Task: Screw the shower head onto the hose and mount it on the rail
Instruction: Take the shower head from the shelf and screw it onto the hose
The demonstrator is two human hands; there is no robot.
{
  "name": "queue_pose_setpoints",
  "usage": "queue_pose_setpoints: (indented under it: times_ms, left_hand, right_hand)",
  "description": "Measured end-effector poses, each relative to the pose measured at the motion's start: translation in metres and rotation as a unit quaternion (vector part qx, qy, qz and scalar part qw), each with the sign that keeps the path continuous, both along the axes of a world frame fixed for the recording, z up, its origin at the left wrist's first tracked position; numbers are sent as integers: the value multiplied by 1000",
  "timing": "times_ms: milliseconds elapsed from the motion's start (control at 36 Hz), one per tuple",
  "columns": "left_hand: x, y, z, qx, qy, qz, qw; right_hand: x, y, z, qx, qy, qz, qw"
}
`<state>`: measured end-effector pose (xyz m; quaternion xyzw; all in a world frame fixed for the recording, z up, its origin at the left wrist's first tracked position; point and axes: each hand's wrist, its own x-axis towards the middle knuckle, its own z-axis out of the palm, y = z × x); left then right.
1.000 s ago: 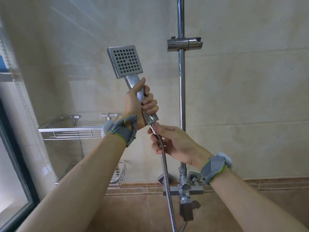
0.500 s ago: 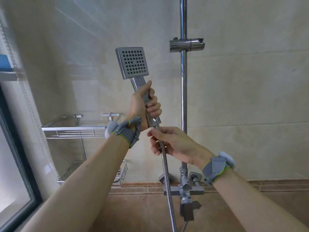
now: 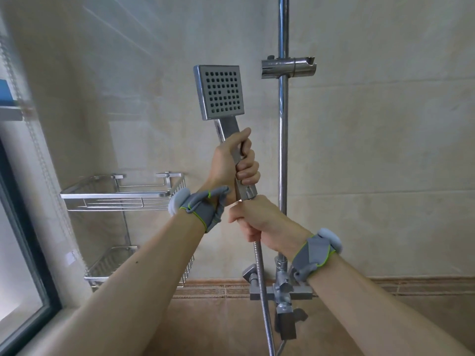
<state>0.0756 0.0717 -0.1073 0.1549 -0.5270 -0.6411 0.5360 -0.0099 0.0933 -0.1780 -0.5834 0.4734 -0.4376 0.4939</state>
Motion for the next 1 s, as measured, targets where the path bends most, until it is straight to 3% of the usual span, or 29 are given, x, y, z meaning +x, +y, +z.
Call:
queue_pose_setpoints:
  times_ms: [83, 139, 250, 333, 472, 694, 1000]
  left_hand:
    - [4, 1, 0, -6, -21, -57, 998]
    - [4, 1, 0, -9, -33, -74, 997]
    - [-2, -1, 0, 2, -32, 7, 999]
    - [-12, -5, -3, 3, 8, 108, 994]
    - [-20, -6, -4, -6, 25, 168, 985]
    - [-9, -5, -4, 8, 26, 85, 996]
    - [10, 6, 12, -37, -49, -96, 993]
  right_hand:
    - [-9, 1, 2, 41, -19, 145, 988]
    - [-11, 3, 2, 37, -11, 164, 986]
    - [0, 0, -5, -40, -2, -8, 999]
    - [6, -6, -11, -147, 33, -163, 975]
    - [9, -3, -12, -208, 108, -231, 944]
    - [7, -5, -4, -123, 73, -169, 975]
    - [15, 10, 4, -40, -33, -31, 998]
